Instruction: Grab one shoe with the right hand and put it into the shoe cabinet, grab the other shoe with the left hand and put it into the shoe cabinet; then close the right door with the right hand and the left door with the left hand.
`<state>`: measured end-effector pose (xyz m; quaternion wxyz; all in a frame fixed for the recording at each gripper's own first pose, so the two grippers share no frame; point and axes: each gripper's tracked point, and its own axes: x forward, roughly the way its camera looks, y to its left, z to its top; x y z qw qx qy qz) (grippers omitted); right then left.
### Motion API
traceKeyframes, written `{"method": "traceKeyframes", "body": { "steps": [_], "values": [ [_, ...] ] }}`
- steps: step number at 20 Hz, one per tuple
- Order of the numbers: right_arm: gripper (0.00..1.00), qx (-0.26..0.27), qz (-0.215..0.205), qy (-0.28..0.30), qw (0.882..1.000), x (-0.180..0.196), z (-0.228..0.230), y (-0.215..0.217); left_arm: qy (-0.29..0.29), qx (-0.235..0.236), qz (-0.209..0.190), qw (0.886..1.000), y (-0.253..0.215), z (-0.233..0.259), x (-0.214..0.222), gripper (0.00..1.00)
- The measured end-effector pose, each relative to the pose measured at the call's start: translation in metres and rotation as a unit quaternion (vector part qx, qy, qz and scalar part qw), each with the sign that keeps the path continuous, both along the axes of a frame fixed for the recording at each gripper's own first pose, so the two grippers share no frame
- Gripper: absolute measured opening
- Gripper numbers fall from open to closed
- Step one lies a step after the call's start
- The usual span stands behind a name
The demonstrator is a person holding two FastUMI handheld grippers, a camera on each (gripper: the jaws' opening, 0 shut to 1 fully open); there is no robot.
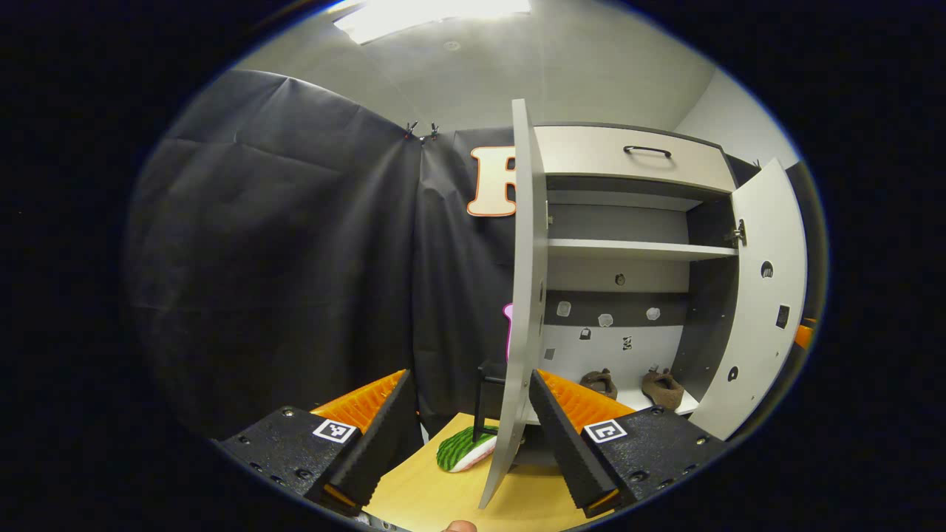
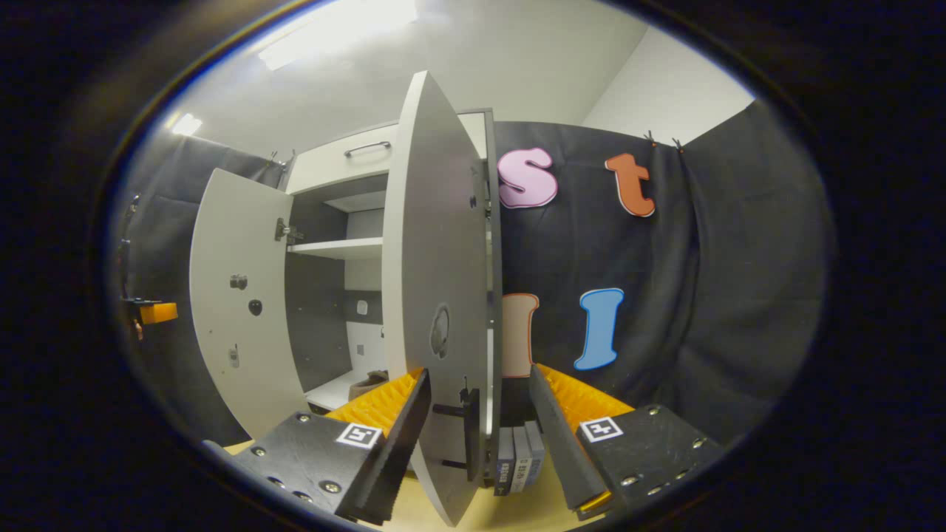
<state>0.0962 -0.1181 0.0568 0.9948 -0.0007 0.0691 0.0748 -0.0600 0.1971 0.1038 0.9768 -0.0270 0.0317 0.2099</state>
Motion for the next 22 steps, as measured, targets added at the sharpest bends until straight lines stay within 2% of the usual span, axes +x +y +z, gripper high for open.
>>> {"method": "traceKeyframes", "body": {
  "steps": [2, 3, 4, 5, 7, 8, 9, 10, 12, 22],
  "values": [
    [0.75, 0.000, 0.004, 0.001, 1.000, 0.000, -0.001, 0.008, 0.004, -0.002, 0.001, 1.000, 0.008, -0.006, 0.004, 0.96],
    [0.82, 0.000, 0.005, 0.001, 1.000, 0.000, -0.001, 0.011, 0.007, -0.002, 0.001, 1.000, 0.010, -0.009, 0.007, 0.96],
    [0.82, 0.000, 0.004, 0.001, 1.000, 0.001, -0.001, 0.013, 0.009, 0.000, 0.001, 1.000, 0.013, -0.012, 0.010, 0.96],
    [0.75, -0.001, 0.004, 0.001, 1.000, 0.002, -0.002, 0.016, 0.012, 0.001, 0.001, 1.000, 0.017, -0.014, 0.014, 0.96],
    [0.75, -0.004, 0.003, 0.000, 1.000, 0.002, -0.002, 0.021, 0.018, -0.001, -0.002, 1.000, 0.022, -0.019, 0.021, 0.96],
    [0.82, -0.003, 0.002, 0.000, 1.000, 0.002, -0.002, 0.023, 0.020, -0.005, -0.003, 1.000, 0.025, -0.023, 0.025, 0.96],
    [0.82, -0.002, 0.001, 0.000, 1.000, 0.002, -0.002, 0.026, 0.022, -0.007, -0.002, 1.000, 0.030, -0.025, 0.028, 0.93],
    [0.82, -0.001, 0.000, 0.000, 1.000, 0.003, -0.003, 0.028, 0.024, -0.008, -0.002, 1.000, 0.034, -0.028, 0.029, 0.96],
    [0.82, 0.000, -0.002, 0.000, 1.000, 0.002, -0.004, 0.033, 0.027, -0.008, -0.004, 1.000, 0.040, -0.032, 0.035, 0.96],
    [0.83, 0.019, 0.016, 0.008, 1.000, 0.016, -0.011, 0.074, 0.032, -0.035, -0.057, 0.997, 0.043, -0.050, 0.051, 0.96]
  ]
}}
